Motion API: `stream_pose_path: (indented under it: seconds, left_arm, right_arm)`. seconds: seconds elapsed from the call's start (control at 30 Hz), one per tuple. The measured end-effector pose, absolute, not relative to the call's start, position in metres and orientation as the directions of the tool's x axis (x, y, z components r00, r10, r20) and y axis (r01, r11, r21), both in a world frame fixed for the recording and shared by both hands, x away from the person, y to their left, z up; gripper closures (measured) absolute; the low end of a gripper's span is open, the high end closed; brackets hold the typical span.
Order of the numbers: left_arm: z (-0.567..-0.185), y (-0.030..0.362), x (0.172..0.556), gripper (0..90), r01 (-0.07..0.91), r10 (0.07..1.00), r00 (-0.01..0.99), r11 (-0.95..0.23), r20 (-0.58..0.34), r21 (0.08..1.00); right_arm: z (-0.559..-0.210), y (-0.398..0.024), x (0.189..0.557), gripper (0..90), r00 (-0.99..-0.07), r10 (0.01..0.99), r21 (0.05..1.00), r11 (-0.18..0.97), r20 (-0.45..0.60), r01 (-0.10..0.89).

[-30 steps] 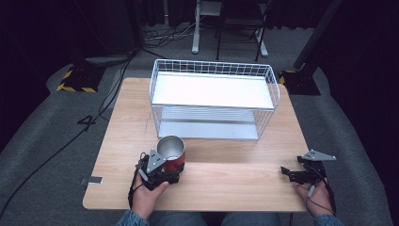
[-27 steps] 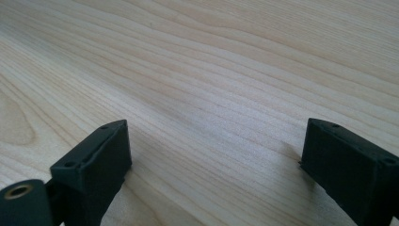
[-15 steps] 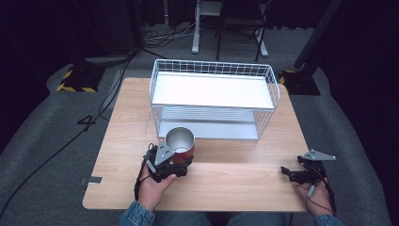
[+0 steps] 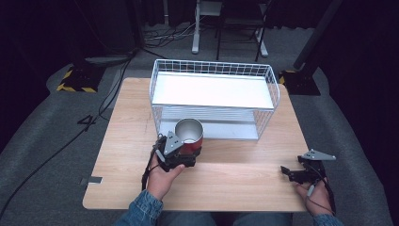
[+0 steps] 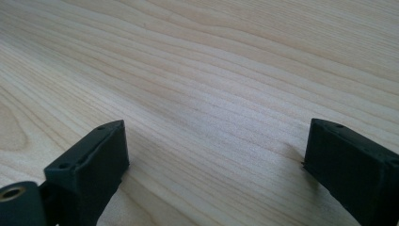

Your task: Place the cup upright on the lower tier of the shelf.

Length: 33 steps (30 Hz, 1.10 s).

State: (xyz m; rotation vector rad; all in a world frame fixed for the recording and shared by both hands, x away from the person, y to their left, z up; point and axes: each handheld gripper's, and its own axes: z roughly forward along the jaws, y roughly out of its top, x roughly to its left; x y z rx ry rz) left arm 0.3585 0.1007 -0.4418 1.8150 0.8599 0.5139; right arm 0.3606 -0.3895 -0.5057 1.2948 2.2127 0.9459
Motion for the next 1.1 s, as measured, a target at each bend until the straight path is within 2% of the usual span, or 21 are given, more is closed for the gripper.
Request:
stream_pose_path:
  seconds: [0.67,1.1]
  left_arm:
    - [-0.456,0.066,0.395,15.3,0.287,0.768,0.640,-0.242,0.002,0.927]
    - [-0.465,0.042,0.413,15.3,0.330,0.777,0.628,-0.202,-0.055,0.922]
  right_arm:
    - [-0.506,-0.389,0.360,6.9,-0.487,0.873,0.726,0.341,-0.010,0.597]
    - [-0.506,-0.389,0.360,6.9,-0.487,0.873,0.726,0.342,-0.010,0.597]
